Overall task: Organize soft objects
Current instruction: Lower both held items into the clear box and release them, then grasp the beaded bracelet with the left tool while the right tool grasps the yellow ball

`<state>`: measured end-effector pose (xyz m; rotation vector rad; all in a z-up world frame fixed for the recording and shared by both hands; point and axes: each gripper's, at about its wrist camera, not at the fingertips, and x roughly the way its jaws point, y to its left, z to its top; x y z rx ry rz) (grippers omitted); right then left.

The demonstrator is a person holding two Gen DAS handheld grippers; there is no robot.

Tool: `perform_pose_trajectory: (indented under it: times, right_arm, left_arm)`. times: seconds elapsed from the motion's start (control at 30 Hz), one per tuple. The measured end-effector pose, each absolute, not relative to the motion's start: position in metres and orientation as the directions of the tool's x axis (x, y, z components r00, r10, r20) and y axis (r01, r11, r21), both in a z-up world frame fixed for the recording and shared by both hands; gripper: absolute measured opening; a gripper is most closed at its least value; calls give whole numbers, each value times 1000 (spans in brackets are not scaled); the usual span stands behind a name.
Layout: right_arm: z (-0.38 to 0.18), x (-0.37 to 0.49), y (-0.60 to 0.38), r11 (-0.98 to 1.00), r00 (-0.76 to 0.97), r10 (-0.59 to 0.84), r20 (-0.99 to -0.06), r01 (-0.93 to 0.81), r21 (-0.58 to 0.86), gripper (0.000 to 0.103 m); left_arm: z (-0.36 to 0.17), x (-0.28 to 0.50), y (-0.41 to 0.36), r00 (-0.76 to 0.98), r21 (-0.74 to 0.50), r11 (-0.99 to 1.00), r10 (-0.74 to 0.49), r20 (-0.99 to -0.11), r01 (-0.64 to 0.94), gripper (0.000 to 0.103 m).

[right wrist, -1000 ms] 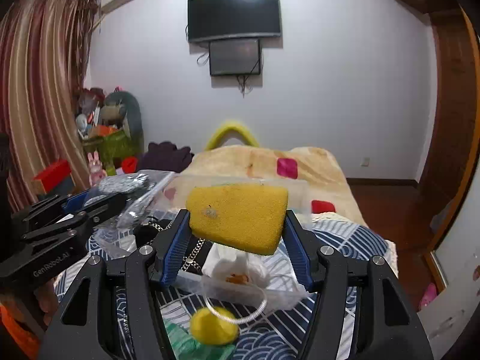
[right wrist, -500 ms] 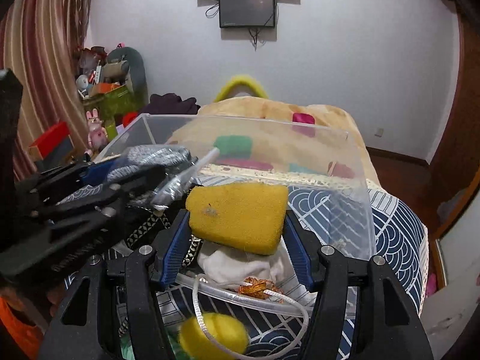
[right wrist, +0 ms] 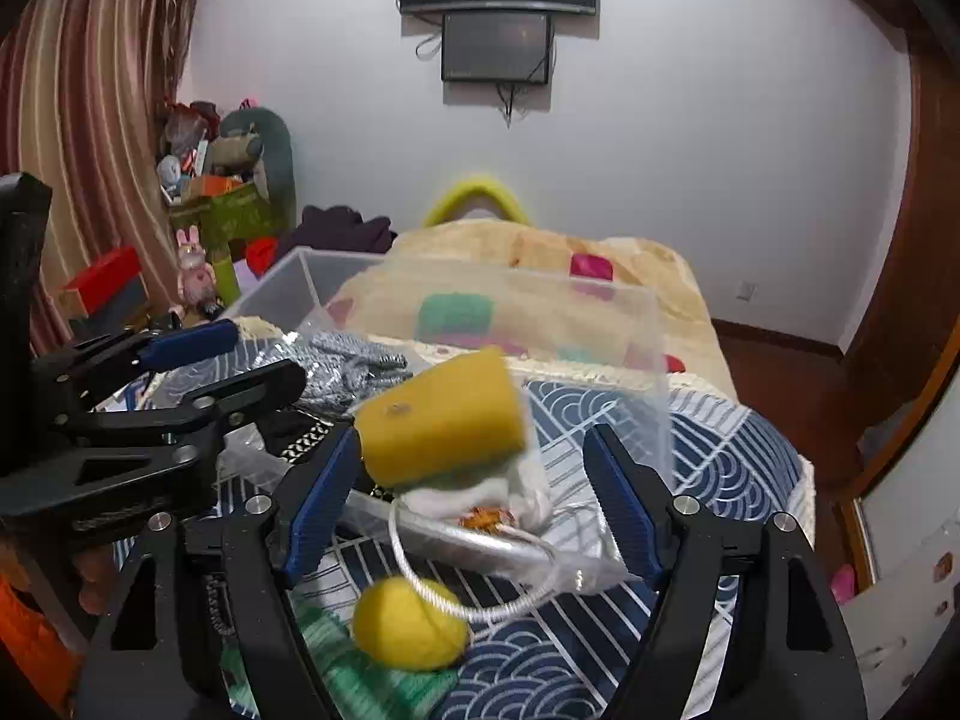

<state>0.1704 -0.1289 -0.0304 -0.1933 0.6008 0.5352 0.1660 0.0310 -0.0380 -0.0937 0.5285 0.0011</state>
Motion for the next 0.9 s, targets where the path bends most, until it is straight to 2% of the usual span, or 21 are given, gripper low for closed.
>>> perform_pose_trajectory:
  times: [0.07,0.17,0.43,0.5,0.57,0.7,0.83,0.9]
  right_arm:
    - [-24,165,-134,852,711,423,-562,-524,-22,81]
    - [-17,154,-142,853,729,430,-532,-522,-26,81]
    - [-20,140,-152,847,722,450,-526,-532,-5,82]
    - [-29,141,-150,835,697,466,-545,-550,9,84]
    - [-39,144,-146,833,684,457,-569,-553,6,84]
    - [-59,150,-141,835,653,442,-615,-551,15,84]
    - [-72,155,-143,838,628,440,-642,-543,44,84]
    - [-76,153,-145,840,618,444,-649,-539,62,84]
  left_arm:
    - [-31,158,31,875,-98,995,-25,-483,-25,83]
    - [-22,142,31,893,-102,994,-20,-450,-30,98]
    - [-31,113,32,901,-86,995,-1,-433,-40,99]
    - [-40,110,32,896,-101,995,-23,-442,-24,95]
    - [-48,111,31,884,-110,994,-36,-467,-18,78]
    - [-68,117,33,852,-127,992,-61,-521,-7,68]
    - [-87,119,35,817,-144,989,-94,-569,13,52]
    - [-96,119,33,801,-145,989,-106,-589,24,48]
